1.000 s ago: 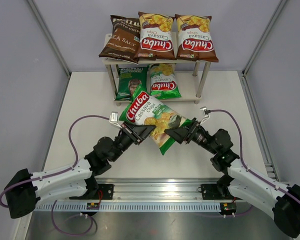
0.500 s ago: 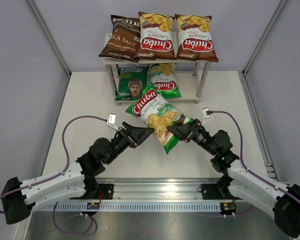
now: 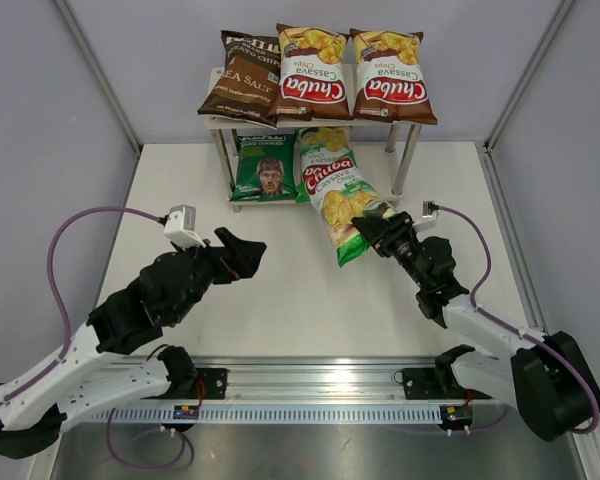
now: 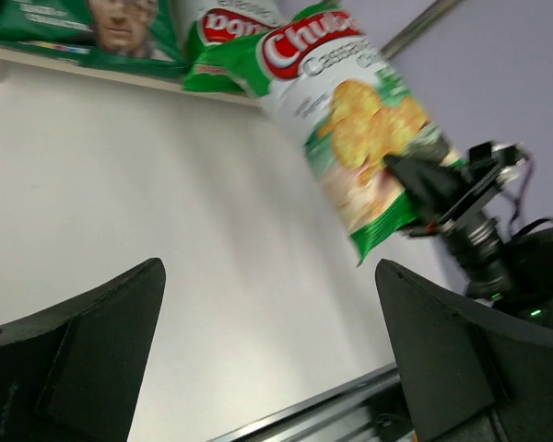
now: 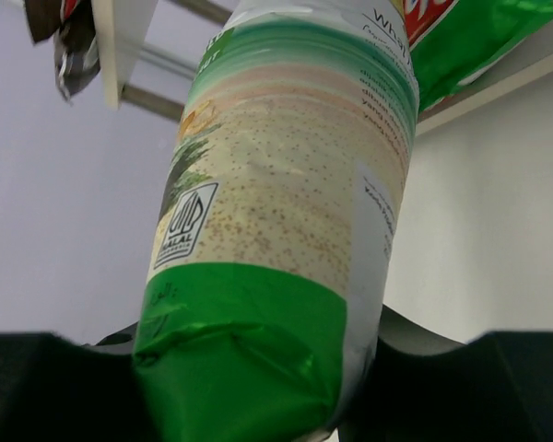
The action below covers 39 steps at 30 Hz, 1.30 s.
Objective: Place and organize the chips bags onto the shelf
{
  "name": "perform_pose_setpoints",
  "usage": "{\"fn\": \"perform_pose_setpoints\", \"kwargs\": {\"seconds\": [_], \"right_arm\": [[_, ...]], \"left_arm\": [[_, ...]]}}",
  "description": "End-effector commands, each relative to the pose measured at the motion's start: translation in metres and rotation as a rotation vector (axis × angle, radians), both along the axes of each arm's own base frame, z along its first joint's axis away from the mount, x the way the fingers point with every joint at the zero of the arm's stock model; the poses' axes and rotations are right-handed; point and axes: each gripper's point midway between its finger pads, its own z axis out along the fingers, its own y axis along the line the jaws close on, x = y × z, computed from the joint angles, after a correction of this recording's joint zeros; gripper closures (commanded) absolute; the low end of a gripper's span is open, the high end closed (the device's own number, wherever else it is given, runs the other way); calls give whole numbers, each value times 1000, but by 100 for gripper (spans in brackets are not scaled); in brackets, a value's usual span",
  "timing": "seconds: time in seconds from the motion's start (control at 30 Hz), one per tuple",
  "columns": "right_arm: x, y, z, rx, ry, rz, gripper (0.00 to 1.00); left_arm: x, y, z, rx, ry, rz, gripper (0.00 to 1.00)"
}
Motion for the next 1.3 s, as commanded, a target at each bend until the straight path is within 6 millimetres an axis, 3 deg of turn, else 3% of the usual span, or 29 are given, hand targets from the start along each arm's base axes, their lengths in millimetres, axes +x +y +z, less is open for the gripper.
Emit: {"fn": "perform_pose_setpoints", "kwargs": {"seconds": [0.0, 0.2, 0.33, 0.53, 0.6, 0.63, 0.73, 1.03, 1.27], "right_arm": [[23, -5, 81, 144, -200, 6, 61], [76, -8, 92, 196, -202, 0, 60], [119, -12, 83, 249, -185, -42, 60], [174, -29, 75, 288, -218, -213, 62], [186, -35, 79, 294, -238, -253, 62], [194, -35, 68, 291, -220, -259, 62], [212, -42, 59, 307, -218, -302, 63], [249, -59, 9, 349, -135, -407, 64], [243, -72, -30, 361, -73, -482, 64]], "left_arm": [[-2, 42, -24, 347, 30, 46, 1], [-13, 57, -38, 497, 9, -27, 1], [-18, 58, -54, 526, -15, -77, 1], [-21, 58, -54, 512, -28, -89, 1], [-21, 58, -56, 522, -26, -95, 1], [-21, 57, -56, 522, -28, -99, 1], [-20, 55, -58, 530, -24, -107, 1], [-22, 57, -55, 511, -33, -103, 1], [-23, 59, -53, 493, -44, -101, 1]]}}
